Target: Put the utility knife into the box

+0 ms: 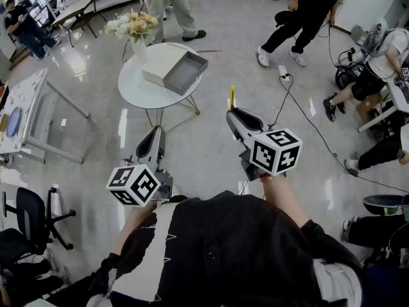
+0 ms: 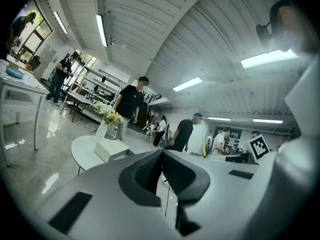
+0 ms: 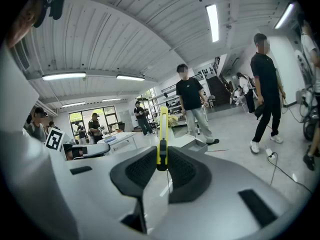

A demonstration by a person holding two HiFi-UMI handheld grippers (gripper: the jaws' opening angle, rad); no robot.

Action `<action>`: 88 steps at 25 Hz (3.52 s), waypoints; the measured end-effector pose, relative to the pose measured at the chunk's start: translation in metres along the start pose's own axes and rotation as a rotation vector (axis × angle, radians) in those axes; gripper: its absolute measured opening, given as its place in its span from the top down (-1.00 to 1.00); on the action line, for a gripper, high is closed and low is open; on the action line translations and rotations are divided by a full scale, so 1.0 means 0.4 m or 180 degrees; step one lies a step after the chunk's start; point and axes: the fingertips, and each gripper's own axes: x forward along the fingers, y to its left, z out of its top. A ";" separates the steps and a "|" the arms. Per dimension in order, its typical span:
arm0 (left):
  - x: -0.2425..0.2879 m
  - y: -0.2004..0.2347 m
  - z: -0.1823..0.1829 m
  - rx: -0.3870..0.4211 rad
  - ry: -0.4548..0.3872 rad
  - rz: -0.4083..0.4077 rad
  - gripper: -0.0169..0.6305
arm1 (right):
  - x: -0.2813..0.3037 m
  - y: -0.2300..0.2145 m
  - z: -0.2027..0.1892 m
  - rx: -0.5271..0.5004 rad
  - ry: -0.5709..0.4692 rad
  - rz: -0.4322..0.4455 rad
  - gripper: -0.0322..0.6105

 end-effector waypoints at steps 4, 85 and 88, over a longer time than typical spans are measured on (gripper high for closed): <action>0.043 0.051 0.038 -0.0007 -0.0004 -0.0047 0.91 | 0.060 -0.003 0.023 -0.0013 -0.0020 -0.0058 0.68; 0.729 0.805 0.382 -0.0235 0.0030 0.0462 0.91 | 1.105 -0.422 -0.008 0.0204 0.1340 -0.0054 0.68; 0.715 0.828 0.390 -0.0248 0.0003 0.0579 0.91 | 1.118 -0.442 -0.051 0.0103 0.1529 -0.0029 0.68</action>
